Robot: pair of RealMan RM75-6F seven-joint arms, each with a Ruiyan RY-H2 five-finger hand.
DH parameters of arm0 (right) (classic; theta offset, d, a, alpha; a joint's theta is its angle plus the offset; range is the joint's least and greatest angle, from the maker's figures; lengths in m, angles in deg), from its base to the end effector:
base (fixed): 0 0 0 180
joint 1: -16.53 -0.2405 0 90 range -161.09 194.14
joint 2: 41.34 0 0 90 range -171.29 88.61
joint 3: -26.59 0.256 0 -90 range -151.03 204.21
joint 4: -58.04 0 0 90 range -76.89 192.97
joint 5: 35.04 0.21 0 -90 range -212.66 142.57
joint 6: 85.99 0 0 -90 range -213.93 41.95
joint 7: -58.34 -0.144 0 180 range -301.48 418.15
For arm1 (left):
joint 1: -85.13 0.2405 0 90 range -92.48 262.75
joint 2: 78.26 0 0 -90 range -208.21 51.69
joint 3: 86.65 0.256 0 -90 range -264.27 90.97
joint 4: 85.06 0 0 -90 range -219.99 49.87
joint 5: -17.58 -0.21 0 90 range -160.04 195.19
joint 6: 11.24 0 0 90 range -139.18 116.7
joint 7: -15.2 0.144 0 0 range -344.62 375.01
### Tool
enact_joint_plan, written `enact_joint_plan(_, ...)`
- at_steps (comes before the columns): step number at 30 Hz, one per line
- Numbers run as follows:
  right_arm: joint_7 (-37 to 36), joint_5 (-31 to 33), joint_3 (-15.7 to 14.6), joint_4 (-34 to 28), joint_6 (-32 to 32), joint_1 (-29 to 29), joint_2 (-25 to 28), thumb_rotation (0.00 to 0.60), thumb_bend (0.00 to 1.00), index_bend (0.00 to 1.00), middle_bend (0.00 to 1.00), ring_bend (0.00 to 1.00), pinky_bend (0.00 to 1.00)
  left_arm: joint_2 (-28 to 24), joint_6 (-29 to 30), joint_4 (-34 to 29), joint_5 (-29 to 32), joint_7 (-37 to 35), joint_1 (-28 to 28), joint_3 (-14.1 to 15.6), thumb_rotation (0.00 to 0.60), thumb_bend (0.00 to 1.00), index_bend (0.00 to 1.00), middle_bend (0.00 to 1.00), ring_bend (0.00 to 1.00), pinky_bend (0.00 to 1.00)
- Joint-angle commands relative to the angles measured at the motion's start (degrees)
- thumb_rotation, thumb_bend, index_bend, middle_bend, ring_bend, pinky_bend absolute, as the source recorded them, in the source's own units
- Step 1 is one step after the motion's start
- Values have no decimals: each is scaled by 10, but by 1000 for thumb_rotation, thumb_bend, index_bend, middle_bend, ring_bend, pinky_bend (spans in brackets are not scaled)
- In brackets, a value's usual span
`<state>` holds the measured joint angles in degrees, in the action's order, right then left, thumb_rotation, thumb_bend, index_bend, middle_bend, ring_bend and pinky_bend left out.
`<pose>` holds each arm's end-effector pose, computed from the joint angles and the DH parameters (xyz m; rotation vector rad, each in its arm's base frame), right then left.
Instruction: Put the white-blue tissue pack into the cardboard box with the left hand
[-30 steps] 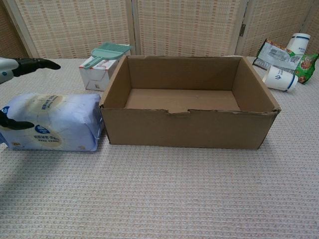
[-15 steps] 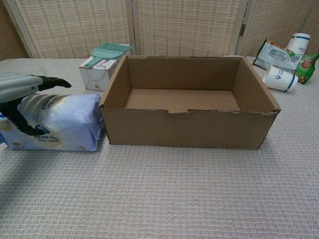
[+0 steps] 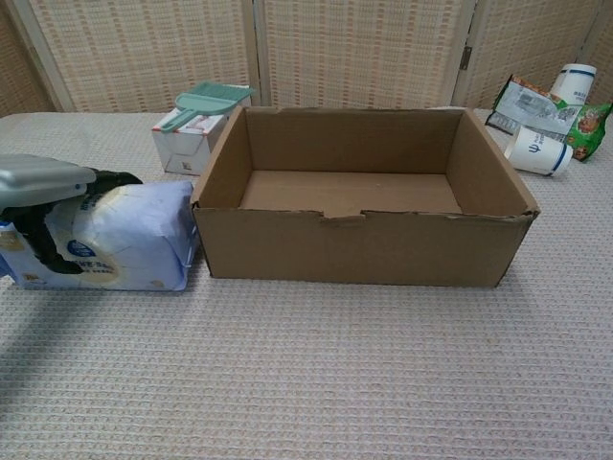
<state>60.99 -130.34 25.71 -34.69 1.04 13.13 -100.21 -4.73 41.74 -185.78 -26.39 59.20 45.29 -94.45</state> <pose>-0.3032 -0.1581 0.1734 1.5647 -0.7767 0.8491 -0.1942 0.3193 0.0393 -1.8827 -0.8988 -0.4727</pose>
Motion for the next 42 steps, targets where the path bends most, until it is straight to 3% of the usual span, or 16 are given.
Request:
enact_joint_plan(1,-1,1,0,0,0,0,0,600,0,59,30,0,0,-9,-2,-3,33,23,-26,11,600,203,0,1,0,83)
enact_joint_plan(3,-1,1,0,0,-1,0,0,600,0,59,30,0,0,-8,6,-5,38,26,-32,16,600,218,0,32,12,140)
enact_joint_plan(7,-1,1,0,0,-3,-1,0,600,0,59,30,0,0,-6,13,-4,42,28,-38,20,600,257,65,204,139,286)
enact_joint_plan(10,-1,2,1,0,-2,-1,0,600,0,59,30,0,0,-3,24,-3,37,26,-41,25,600,290,252,407,324,442)
enact_joint_plan(13,-3,3,2,-1,-1,0,2,600,0,59,30,0,0,-2,33,0,26,21,-41,32,600,295,355,507,417,520)
enact_joint_plan(21,-4,3,1,-2,-2,0,3,600,0,59,30,0,0,-47,55,-31,8,26,-51,37,600,298,401,547,449,545)
enact_joint_plan(28,-6,0,0,-4,1,1,5,600,0,59,30,0,0,-123,110,-84,38,111,-73,45,600,305,414,559,460,560)
enact_joint_plan(33,-5,-2,0,-5,4,2,5,600,0,59,30,0,0,-154,133,-117,40,128,-83,37,600,311,416,561,462,561)
enact_joint_plan(42,-7,-1,2,-6,9,3,7,600,0,59,30,0,0,-155,193,-145,-56,137,-104,4,600,311,441,583,478,575)
